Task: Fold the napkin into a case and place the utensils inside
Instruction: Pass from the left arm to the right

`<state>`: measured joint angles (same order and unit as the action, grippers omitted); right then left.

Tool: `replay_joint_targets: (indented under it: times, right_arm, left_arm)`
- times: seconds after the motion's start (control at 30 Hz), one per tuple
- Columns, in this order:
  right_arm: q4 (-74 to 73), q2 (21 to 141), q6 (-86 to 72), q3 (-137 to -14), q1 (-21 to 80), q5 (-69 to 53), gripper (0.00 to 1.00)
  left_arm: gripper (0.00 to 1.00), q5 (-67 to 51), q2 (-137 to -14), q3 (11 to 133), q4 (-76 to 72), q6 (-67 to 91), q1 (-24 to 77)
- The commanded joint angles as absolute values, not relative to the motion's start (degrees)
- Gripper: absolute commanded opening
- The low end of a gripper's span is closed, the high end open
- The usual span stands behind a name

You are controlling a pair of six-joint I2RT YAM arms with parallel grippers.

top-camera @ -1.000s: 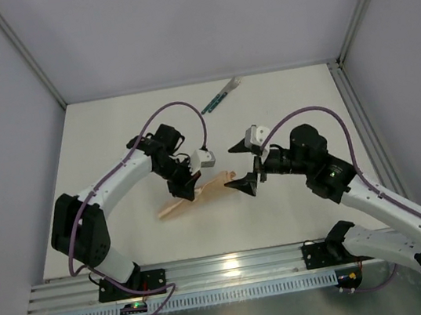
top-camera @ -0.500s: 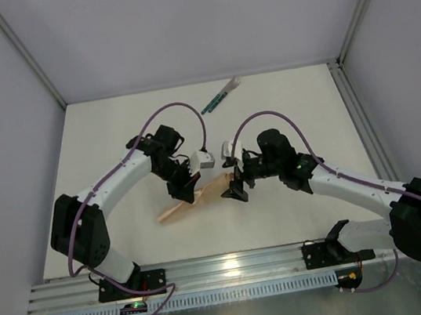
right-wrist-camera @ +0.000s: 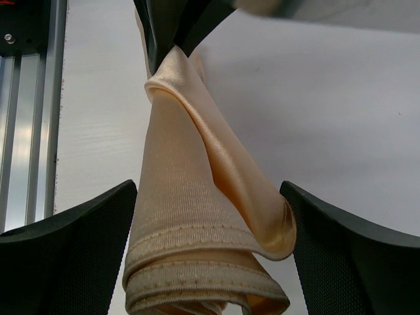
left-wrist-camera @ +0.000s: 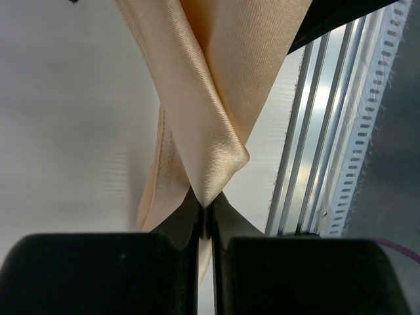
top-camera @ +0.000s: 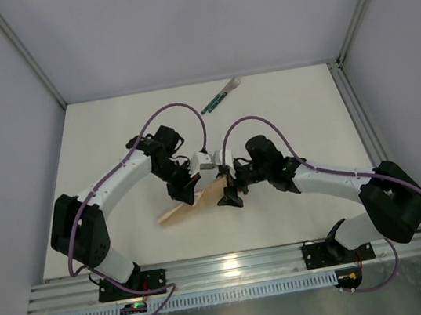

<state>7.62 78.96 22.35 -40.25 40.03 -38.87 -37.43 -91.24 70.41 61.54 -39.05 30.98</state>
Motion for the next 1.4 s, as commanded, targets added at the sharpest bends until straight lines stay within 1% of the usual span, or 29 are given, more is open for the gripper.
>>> replay_joint_targets:
  times: [0.0, 0.07, 0.1, 0.17, 0.2, 0.3, 0.33, 0.4, 0.43, 0.47, 0.6, 0.63, 0.67, 0.7, 0.73, 0.83, 0.93, 1.13, 1.37]
  right_arm:
    - [14.14, 79.89, 20.84, -40.08, 40.96, -41.04, 0.92]
    - [16.16, 80.07, 19.61, -39.55, 41.13, -42.45, 0.8]
    - [16.87, 80.07, 18.56, -38.94, 41.31, -42.63, 0.69]
    - [18.28, 80.07, 17.67, -38.5, 41.48, -42.36, 0.6]
    - [18.72, 80.16, 17.14, -38.06, 41.57, -42.36, 0.51]
    - [19.34, 80.16, 15.82, -37.71, 41.57, -42.8, 0.38]
    - [18.9, 80.07, 15.47, -37.79, 41.49, -43.32, 0.32]
    - [18.28, 79.89, 15.12, -38.05, 41.48, -44.03, 0.27]
    - [17.93, 79.81, 14.16, -38.14, 41.57, -44.47, 0.22]
    - [17.58, 79.8, 13.54, -38.49, 41.49, -45.34, 0.2]
    - [13.72, 80.24, 11.17, -40.43, 41.48, -45.97, 0.09]
    - [12.67, 80.77, 10.73, -40.69, 41.48, -45.97, 0.08]
    - [12.4, 80.86, 9.24, -41.13, 41.48, -45.62, 0.05]
    - [12.22, 80.86, 8.45, -41.22, 41.4, -44.75, 0.04]
    - [12.3, 80.77, 7.57, -41.22, 41.14, -44.56, 0.04]
    - [13.01, 80.77, 2.74, -41.66, 40.0, -44.82, 0.04]
    - [13.45, 80.95, -1.74, -42.19, 38.94, -45.7, 0.04]
    - [13.36, 82.26, -5.7, -42.36, 36.83, -46.58, 0.04]
    - [15.99, 85.34, -13.16, -42.01, 33.93, -48.86, 0.04]
  left_arm:
    - [0.0, -40.08, -90.79, 72.86, 62.75, -39.99, 30.67]
    - [0.0, -40.08, -90.97, 72.77, 62.75, -39.99, 30.67]
    - [0.0, -39.99, -91.05, 72.77, 62.75, -39.99, 30.67]
    - [0.0, -39.99, -91.4, 72.6, 62.75, -39.99, 30.67]
    - [0.0, -39.99, -91.58, 72.68, 62.58, -40.08, 30.67]
    - [0.0, -39.9, -92.11, 72.77, 62.49, -40.08, 30.67]
    - [0.0, -39.9, -92.37, 72.86, 62.49, -40.17, 30.67]
    - [0.0, -39.73, -92.63, 72.95, 62.4, -40.34, 30.41]
    - [0.01, -39.73, -92.72, 73.12, 62.49, -40.43, 30.24]
    - [0.02, -39.64, -93.25, 73.21, 62.58, -40.43, 30.15]
    - [0.09, -39.73, -94.83, 74.18, 62.84, -40.69, 29.27]
    - [0.11, -39.81, -95.09, 74.35, 62.75, -40.78, 29.18]
    - [0.2, -39.81, -95.36, 74.36, 62.67, -40.96, 29.09]
    - [0.25, -39.81, -95.8, 74.27, 62.49, -41.13, 29.09]
    - [0.35, -39.99, -95.97, 73.92, 62.4, -41.31, 29.09]
    - [0.48, -39.73, -95.98, 72.87, 62.05, -41.48, 29.09]
    - [0.54, -38.76, -94.4, 70.49, 60.39, -42.19, 29.09]
    - [0.58, -39.55, -91.93, 69.43, 60.47, -43.24, 27.51]
    - [0.57, -36.3, -95.7, 68.55, 58.71, -42.8, 26.11]
